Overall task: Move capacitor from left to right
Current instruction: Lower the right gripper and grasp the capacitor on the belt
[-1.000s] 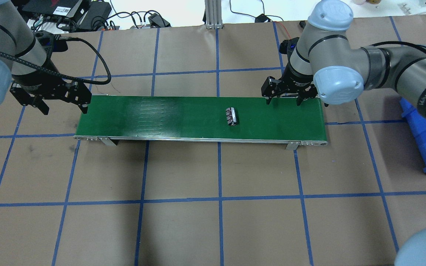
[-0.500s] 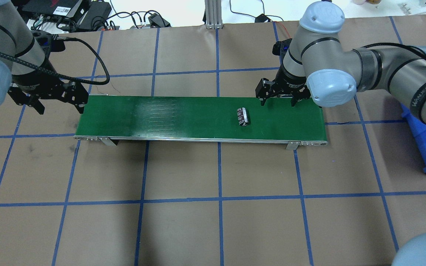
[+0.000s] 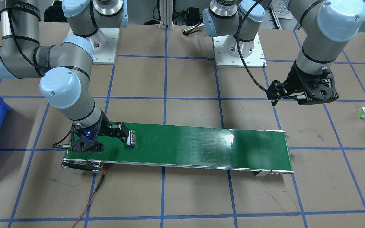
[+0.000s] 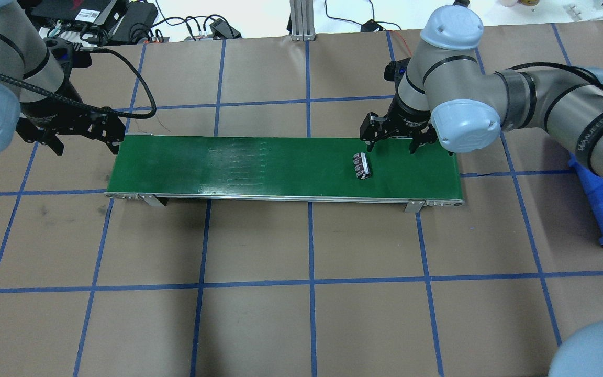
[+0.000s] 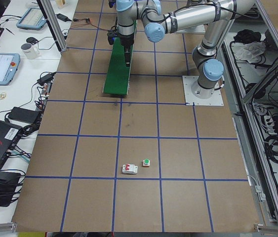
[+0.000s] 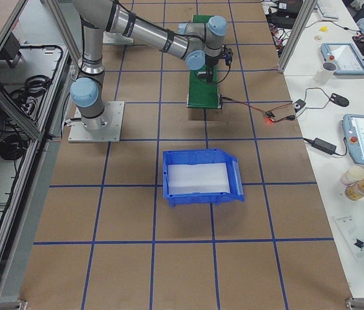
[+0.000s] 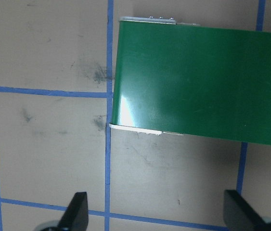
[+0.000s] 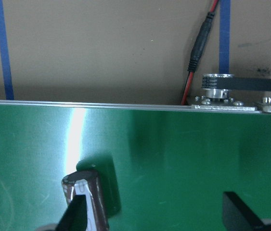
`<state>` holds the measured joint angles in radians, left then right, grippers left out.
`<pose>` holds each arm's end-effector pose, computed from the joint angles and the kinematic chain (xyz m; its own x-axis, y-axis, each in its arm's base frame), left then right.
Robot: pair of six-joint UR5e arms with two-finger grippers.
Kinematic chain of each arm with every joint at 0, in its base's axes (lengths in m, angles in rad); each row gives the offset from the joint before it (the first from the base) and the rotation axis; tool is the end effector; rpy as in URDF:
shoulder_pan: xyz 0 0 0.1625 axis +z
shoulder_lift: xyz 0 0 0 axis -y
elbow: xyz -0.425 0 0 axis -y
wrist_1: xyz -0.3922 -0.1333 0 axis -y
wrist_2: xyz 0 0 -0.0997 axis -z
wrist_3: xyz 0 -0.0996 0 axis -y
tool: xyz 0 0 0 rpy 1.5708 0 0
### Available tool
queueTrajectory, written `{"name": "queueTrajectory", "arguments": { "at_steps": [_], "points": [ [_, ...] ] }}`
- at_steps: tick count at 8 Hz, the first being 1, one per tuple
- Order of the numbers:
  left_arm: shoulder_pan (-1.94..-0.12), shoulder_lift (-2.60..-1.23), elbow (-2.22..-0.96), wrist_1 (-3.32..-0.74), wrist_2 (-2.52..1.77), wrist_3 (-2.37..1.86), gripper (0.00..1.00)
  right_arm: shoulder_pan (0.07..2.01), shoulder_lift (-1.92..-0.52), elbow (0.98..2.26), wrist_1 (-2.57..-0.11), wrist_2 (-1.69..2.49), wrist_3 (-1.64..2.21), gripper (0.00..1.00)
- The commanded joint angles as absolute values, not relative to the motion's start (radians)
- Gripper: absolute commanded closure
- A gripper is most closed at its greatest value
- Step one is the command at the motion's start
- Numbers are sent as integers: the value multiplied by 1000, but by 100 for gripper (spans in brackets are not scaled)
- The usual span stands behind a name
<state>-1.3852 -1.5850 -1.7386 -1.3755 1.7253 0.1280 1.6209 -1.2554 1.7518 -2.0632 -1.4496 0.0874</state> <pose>-0.0250 -0.5061 0.4194 -0.9864 -0.0574 -0.1543 -0.0591 0.9982 0.0065 0.1740 -0.5680 0.2805 -0.9920 0.0381 -0.1201 0.0367 0.9992 0.0145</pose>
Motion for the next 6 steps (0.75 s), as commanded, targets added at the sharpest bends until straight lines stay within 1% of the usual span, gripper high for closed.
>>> {"name": "queueTrajectory", "arguments": {
  "at_steps": [1, 3, 4, 5, 6],
  "points": [
    [-1385, -1614, -1736, -1374, 1729, 133, 0, 1623, -1243, 1752, -2062, -1457, 106, 0],
    [-1384, -1614, -1735, -1365, 1721, 135, 0, 1647, -1233, 1753, -2060, -1468, 103, 2],
    [-1384, -1615, -1736, -1364, 1721, 135, 0, 1647, -1227, 1753, -2059, -1489, 100, 4],
    [-1384, -1617, -1736, -1364, 1720, 137, 0, 1647, -1217, 1756, -2053, -1527, 98, 16],
    [-1384, -1617, -1743, -1365, 1720, 137, 0, 1647, -1213, 1769, -2051, -1558, 94, 33]
  ]
}}
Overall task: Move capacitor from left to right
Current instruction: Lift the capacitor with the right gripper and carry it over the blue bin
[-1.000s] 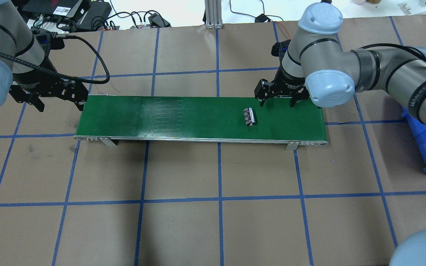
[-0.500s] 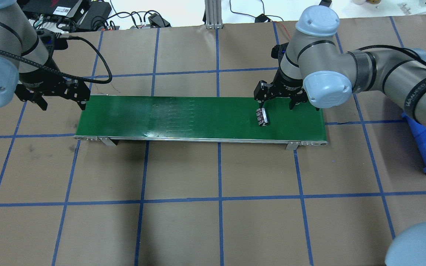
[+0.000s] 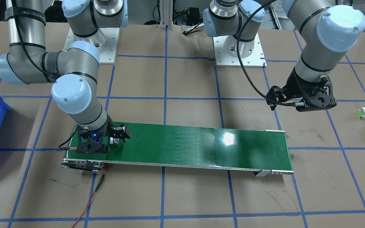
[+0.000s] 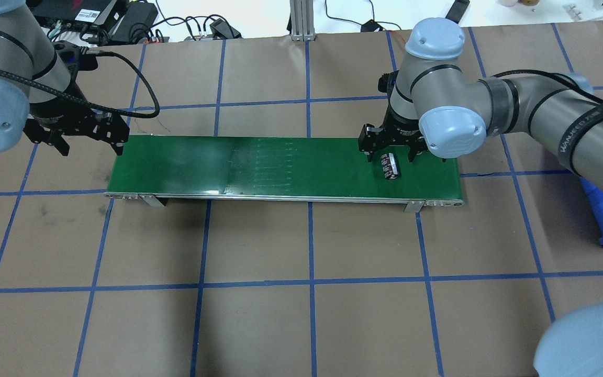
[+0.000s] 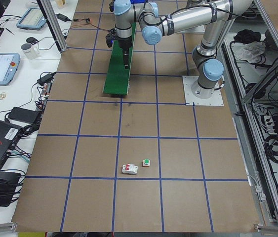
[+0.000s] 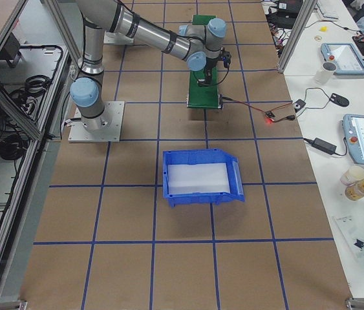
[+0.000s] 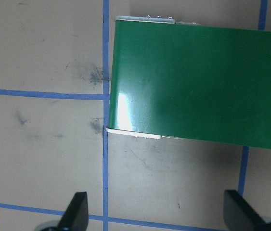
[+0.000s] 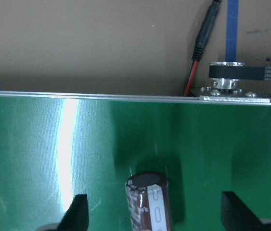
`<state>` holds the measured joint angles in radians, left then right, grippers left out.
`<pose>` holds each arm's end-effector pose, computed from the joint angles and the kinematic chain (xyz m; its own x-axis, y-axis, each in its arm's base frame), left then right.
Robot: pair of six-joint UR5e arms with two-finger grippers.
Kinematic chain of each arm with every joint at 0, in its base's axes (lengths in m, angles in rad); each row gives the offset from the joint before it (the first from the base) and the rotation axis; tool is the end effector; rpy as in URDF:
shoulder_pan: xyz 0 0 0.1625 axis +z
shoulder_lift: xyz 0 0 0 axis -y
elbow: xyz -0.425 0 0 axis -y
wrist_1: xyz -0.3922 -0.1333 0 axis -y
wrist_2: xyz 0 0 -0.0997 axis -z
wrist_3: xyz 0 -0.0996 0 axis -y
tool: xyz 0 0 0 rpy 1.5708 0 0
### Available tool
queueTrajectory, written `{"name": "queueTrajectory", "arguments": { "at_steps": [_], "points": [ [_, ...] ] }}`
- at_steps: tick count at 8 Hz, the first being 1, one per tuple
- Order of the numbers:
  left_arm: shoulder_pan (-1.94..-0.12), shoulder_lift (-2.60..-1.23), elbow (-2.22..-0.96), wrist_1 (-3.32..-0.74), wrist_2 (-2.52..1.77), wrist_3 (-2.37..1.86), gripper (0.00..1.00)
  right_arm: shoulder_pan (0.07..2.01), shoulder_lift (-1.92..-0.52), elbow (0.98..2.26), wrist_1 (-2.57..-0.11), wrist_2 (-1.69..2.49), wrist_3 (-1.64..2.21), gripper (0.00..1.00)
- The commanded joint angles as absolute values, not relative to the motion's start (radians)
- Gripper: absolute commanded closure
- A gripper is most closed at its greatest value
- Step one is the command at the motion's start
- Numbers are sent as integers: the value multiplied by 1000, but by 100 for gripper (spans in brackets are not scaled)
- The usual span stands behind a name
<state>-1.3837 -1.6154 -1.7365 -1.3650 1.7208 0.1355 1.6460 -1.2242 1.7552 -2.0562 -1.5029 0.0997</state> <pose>-0.0230 -0.5150 0.4063 -0.9879 -0.0488 -0.1475 -0.0530 0.9983 0.0247 0.1831 -0.5655 0.2598 -0.9976 0.0276 -0.0629 0.0244 0.9983 0.0521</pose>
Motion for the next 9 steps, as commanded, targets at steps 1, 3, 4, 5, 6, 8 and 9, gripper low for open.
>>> {"name": "queueTrajectory", "arguments": {
  "at_steps": [1, 3, 4, 5, 6, 8, 9],
  "points": [
    [-1384, -1617, -1743, -1365, 1718, 135, 0, 1647, -1213, 1781, -2024, -1601, 87, 55],
    [-1384, -1618, -1744, -1365, 1718, 135, 0, 1646, -1226, 1769, -1988, -1614, 89, 100],
    [-1384, -1618, -1744, -1365, 1717, 137, 0, 1635, -1233, 1752, -1976, -1630, 86, 100],
    [-1384, -1618, -1741, -1364, 1718, 137, 0, 1619, -1249, 1703, -1938, -1661, 87, 100],
    [-1384, -1620, -1741, -1364, 1717, 137, 0, 1571, -1278, 1648, -1865, -1664, 77, 100],
    [-1384, -1620, -1743, -1365, 1717, 140, 0, 1379, -1353, 1589, -1754, -1664, -181, 100],
    [-1384, -1620, -1743, -1364, 1717, 140, 0, 1294, -1371, 1576, -1735, -1677, -299, 100]
  ]
}}
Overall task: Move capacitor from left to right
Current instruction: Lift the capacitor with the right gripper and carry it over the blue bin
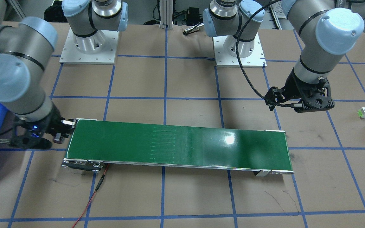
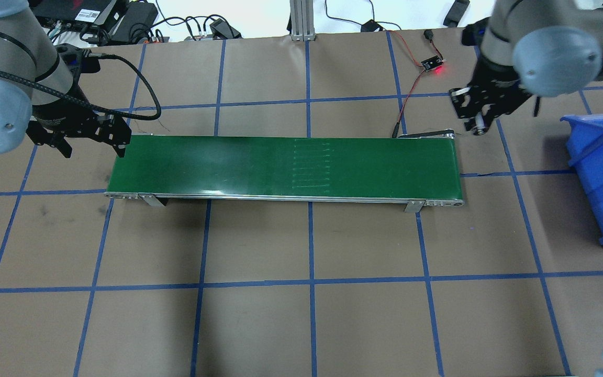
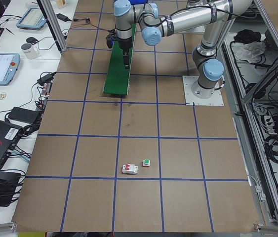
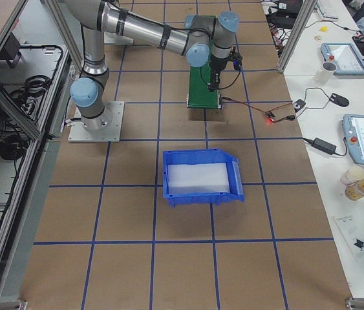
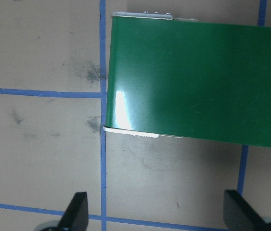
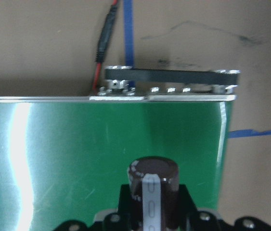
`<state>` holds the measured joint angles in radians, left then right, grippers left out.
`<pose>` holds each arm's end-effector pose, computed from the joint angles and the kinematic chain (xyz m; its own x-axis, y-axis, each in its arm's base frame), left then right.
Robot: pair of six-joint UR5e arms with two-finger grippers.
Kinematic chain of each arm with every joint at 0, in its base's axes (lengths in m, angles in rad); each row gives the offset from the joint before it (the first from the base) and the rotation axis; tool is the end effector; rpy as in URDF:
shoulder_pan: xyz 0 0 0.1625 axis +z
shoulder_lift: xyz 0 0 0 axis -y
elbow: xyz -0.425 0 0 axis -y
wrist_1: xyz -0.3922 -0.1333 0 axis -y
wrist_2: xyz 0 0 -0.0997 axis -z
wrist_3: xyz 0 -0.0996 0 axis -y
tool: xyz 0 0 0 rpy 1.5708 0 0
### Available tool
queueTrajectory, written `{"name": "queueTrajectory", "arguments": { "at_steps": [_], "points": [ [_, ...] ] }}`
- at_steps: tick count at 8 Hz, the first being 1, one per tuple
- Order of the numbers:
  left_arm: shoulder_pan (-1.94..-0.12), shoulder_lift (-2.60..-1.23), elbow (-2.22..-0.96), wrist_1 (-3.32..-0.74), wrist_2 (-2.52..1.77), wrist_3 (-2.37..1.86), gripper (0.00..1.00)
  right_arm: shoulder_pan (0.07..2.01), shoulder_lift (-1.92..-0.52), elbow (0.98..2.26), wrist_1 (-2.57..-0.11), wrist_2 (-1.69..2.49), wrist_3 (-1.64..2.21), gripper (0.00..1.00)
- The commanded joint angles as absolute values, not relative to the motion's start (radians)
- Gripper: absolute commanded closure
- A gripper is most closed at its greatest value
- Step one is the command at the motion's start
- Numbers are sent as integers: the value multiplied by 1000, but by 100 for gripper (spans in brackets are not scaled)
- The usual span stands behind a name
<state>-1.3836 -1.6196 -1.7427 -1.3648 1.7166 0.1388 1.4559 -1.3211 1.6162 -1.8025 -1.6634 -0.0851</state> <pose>-0.0234 -0.5150 0.4011 -0.9889 -0.0444 -0.1418 -0.0497 0.9982 0.0347 0.0575 -0.5839 0.3550 -0.9960 0.0237 0.0866 0.0299 0.9970 0.0710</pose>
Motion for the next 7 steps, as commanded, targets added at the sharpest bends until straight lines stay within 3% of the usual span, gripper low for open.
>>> {"name": "queueTrajectory", "arguments": {
  "at_steps": [1, 5, 7],
  "points": [
    [-1384, -1620, -1743, -1364, 1718, 179, 0, 1223, -1374, 1571, -1735, -1728, -421, 100],
    [-1384, -1621, -1747, -1362, 1717, 177, 0, 912, -1353, 1577, -1808, -1729, -871, 100],
    [-1384, -1637, -1740, -1364, 1713, 154, 0, 878, -1237, 1594, -1937, -1727, -943, 100]
  ]
}}
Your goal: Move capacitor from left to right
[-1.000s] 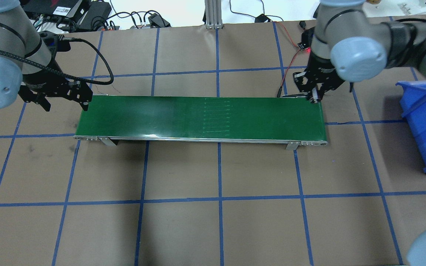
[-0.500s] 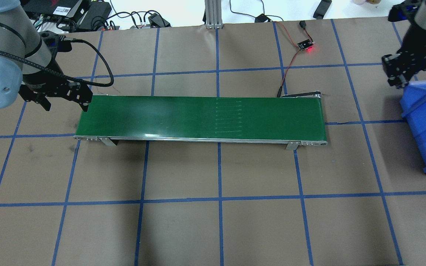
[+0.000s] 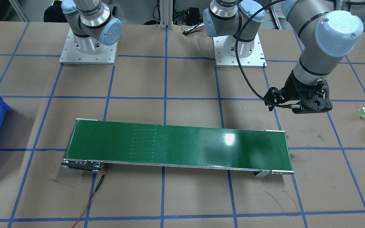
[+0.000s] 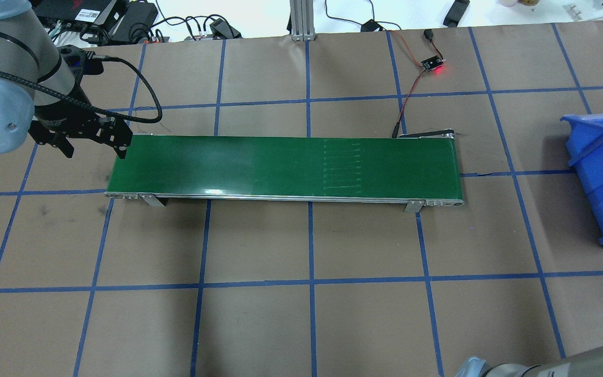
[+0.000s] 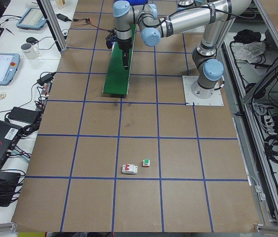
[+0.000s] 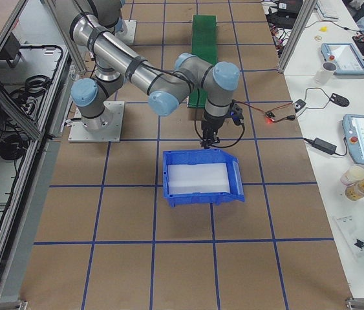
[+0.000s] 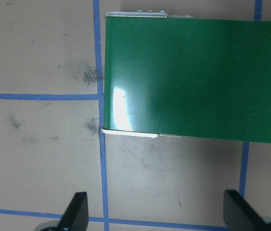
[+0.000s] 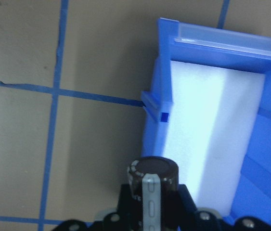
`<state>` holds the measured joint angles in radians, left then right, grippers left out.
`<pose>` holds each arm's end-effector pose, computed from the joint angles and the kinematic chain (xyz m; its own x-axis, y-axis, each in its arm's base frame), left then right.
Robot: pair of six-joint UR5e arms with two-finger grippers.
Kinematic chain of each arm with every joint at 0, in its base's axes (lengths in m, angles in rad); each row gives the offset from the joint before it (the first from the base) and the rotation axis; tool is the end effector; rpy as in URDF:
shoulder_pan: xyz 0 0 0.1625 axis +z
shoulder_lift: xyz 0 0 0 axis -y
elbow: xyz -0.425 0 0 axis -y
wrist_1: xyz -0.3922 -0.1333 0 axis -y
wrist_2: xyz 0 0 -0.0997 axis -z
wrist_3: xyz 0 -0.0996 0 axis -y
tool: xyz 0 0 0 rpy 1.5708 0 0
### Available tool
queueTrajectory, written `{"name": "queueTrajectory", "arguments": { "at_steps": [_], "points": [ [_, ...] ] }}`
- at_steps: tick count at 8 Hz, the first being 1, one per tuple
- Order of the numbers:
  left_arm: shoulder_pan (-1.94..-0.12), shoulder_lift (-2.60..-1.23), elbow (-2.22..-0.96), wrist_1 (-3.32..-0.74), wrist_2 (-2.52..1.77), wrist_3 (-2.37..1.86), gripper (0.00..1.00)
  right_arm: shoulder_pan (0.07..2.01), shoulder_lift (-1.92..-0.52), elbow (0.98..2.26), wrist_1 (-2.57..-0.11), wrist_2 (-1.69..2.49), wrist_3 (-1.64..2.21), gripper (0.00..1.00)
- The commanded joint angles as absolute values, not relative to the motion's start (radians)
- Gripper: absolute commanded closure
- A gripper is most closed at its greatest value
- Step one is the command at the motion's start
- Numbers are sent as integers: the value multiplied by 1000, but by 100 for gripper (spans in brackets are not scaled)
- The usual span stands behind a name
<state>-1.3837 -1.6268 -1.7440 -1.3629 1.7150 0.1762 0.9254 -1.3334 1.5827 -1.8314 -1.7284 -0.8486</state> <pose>-0.0233 -0.5167 0.3971 -0.9905 -0.0061 -0.1377 -0.0125 0.9989 0.0462 -0.2554 -0.5348 0.3816 -0.9721 -0.2058 0.1122 -0.1936 0.9749 0.1103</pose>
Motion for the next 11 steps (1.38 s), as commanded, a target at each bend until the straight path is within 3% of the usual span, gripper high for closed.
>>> {"name": "queueTrajectory", "arguments": {
  "at_steps": [1, 5, 7, 8, 9, 11],
  "points": [
    [-1385, -1638, -1741, -1367, 1713, 94, 0, 826, -1177, 1597, -2010, -1715, -995, 100],
    [-1402, -1618, -1738, -1377, 1649, 20, 0, 813, -1088, 1666, -2157, -1681, -1008, 100],
    [-1416, -1609, -1738, -1376, 1553, 18, 0, 810, -1091, 1666, -2158, -1683, -1003, 57],
    [-1428, -1599, -1738, -1377, 1554, 18, 0, 810, -1100, 1666, -2155, -1677, -997, 23],
    [-1436, -1582, -1738, -1379, 1551, 20, 0, 810, -1114, 1664, -2152, -1675, -993, 0],
    [-1436, -1542, -1738, -1429, 1551, 21, 0, 810, -1201, 1666, -2129, -1677, -991, 0]
  ]
}}
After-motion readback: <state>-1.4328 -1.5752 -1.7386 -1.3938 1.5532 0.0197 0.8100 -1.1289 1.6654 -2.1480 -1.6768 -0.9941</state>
